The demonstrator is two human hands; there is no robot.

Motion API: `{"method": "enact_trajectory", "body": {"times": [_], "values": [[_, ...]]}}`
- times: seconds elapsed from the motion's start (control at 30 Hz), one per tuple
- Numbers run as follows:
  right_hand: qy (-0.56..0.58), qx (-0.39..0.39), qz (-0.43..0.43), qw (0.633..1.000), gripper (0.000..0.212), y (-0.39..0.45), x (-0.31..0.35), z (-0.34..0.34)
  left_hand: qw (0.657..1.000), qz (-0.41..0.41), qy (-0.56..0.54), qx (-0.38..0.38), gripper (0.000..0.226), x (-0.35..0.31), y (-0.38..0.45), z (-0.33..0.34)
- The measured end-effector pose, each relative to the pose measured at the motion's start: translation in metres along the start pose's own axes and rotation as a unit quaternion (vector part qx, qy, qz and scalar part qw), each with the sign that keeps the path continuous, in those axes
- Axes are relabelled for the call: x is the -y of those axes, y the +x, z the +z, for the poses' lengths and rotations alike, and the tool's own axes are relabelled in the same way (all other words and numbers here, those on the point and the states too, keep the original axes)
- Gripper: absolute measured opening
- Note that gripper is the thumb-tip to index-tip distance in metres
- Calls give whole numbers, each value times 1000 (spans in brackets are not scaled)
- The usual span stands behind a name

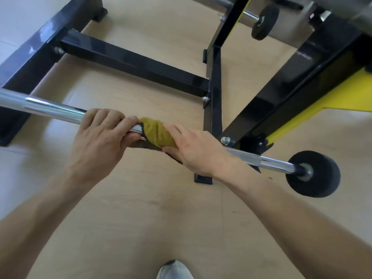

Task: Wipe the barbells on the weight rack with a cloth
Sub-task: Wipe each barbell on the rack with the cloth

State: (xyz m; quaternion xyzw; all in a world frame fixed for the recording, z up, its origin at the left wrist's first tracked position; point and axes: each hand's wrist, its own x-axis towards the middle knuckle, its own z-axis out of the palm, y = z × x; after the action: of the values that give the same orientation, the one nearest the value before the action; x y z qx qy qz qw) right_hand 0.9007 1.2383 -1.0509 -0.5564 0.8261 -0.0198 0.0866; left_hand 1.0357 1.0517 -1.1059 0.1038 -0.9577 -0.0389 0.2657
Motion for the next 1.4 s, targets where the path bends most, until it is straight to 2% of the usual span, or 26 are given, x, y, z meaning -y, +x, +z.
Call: {"method": "enact_trajectory", "body": {"times": [0.07,0.17,0.27,0.37,0.5,0.6,0.73,0.83,0.93,1.0,1.07,1.13,1.17,1.3,1.4], "values": [[-21,-1,9,1000,55,-36,-25,-1,1000,-2,-6,12,50,0,1,-4],[-54,18,119,991,40,-98,-65,-7,1000,-13,-15,15,50,-2,1,-4],[-131,40,158,978,43,-96,-65,-6,1000,-25,-15,5,42,-4,1,-2],[-103,29,128,986,47,-52,-29,-5,999,-35,-16,-1,34,-7,0,0],[-17,-6,72,997,38,0,8,-3,999,-32,-26,-2,35,-8,0,-3],[-7,-62,32,998,41,-4,6,4,999,-26,-27,4,36,-7,1,-5],[77,-136,10,988,35,-28,-12,16,999,-31,-20,21,32,-7,-2,-13],[132,-182,34,974,43,-53,-17,22,997,-36,-23,63,29,-8,0,-21],[173,-164,82,968,58,-78,-21,19,987,-39,-14,158,33,-8,4,-35],[196,-140,106,965,55,-83,-20,7,964,-66,-6,258,56,-16,9,-55],[249,-111,157,949,41,-84,-9,-15,951,-103,1,293,67,-26,18,-84],[316,-72,230,918,20,-87,8,-47,962,-106,-22,250,61,-39,32,-121],[350,-60,261,898,17,-89,16,-66,971,-102,-37,215,56,-46,41,-140],[463,-26,316,828,34,-96,48,-144,987,-87,-57,126,46,-69,75,-208],[497,-27,311,810,46,-103,67,-204,992,-83,-46,84,46,-74,101,-243]]}}
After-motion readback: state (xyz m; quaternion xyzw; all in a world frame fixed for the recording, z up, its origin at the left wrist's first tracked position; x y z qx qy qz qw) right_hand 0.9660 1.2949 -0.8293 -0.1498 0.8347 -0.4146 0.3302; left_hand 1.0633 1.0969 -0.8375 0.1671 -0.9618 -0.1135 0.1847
